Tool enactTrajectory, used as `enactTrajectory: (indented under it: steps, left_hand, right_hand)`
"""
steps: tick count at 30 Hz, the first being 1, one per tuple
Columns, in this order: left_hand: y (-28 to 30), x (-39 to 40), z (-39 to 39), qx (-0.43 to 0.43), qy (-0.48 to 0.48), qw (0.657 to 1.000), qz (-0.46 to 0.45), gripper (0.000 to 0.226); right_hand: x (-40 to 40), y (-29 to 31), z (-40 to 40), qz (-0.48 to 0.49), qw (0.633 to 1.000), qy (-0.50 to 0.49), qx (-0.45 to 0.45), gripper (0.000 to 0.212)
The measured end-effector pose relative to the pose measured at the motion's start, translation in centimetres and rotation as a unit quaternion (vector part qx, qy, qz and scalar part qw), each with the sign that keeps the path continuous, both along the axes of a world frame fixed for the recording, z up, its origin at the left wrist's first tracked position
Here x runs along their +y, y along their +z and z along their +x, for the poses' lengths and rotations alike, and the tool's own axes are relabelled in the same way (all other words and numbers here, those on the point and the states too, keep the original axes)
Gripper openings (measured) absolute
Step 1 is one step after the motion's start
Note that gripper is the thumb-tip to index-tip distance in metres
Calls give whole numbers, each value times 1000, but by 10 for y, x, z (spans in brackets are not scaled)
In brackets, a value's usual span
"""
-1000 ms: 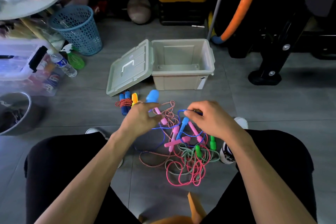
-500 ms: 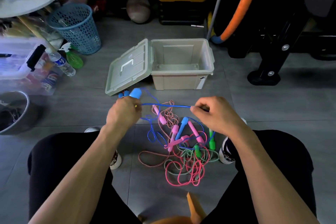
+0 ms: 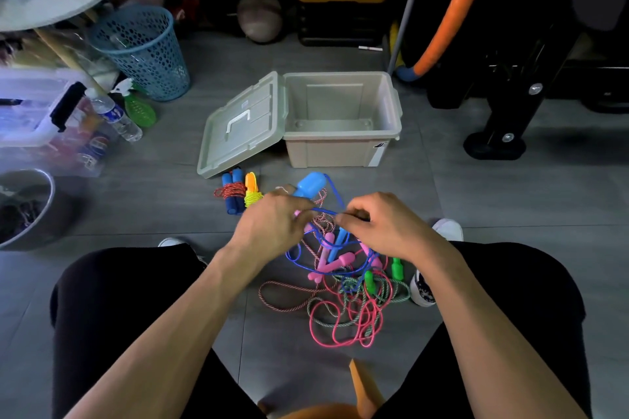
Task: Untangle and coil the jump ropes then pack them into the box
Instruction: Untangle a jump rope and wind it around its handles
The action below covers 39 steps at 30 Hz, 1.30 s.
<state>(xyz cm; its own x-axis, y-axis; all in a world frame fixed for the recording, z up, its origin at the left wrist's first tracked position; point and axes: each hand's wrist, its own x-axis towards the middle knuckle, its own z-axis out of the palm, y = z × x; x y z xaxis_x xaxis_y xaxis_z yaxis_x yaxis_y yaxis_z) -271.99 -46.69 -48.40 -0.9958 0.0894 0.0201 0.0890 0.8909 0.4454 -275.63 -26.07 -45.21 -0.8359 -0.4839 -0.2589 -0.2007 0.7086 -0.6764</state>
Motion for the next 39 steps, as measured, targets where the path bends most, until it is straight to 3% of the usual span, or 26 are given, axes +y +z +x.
enactTrajectory:
  steps: [3, 6, 11, 14, 18, 20, 22, 24, 26, 29, 33, 36, 39]
  left_hand:
    - [-8, -25, -11, -106, 148, 977, -108, 19]
    - [-20, -43, -11, -190, 190, 959, -88, 26]
    - [2, -2, -2, -85, 23, 993, 78, 38]
    - [11, 14, 4, -13, -46, 997, 64, 36]
    - [8, 14, 0, 17, -14, 1000, 16, 20]
    - [5, 6, -7, -15, 50, 996, -78, 20]
    - [-5, -18, -14, -102, 164, 971, -139, 27]
    - [-16, -40, -13, -192, 225, 944, -145, 41]
    - [-22, -42, -10, -223, 217, 940, -140, 43]
    - [-13, -19, -8, -178, 142, 968, -107, 32]
    - [7, 15, 3, -79, -7, 996, 31, 43]
    - [8, 24, 7, -29, -33, 997, 69, 35]
    - [7, 24, 4, -4, -25, 999, 48, 29]
  right_hand:
    - [13, 0, -5, 42, 999, -13, 10, 35]
    - [21, 2, -8, 25, 999, -31, 10, 26]
    - [8, 0, -4, -4, 1000, 11, 23, 26]
    - [1, 1, -2, -30, 999, 22, 1, 28]
    - [0, 1, -1, -33, 999, 17, 4, 26]
    - [6, 0, -4, -6, 1000, 7, 17, 25]
    - [16, -1, -8, 13, 999, -17, 34, 27]
    - [23, 0, -11, 19, 999, -30, 41, 29]
    - [25, -1, -11, 16, 999, -29, 42, 28]
    - [21, -2, -9, -17, 999, -17, 39, 24]
    - [10, 0, -7, -31, 999, 12, 27, 29]
    - [4, 0, -4, -39, 999, 25, 20, 34]
    - [3, -1, -2, -31, 999, 25, 12, 30]
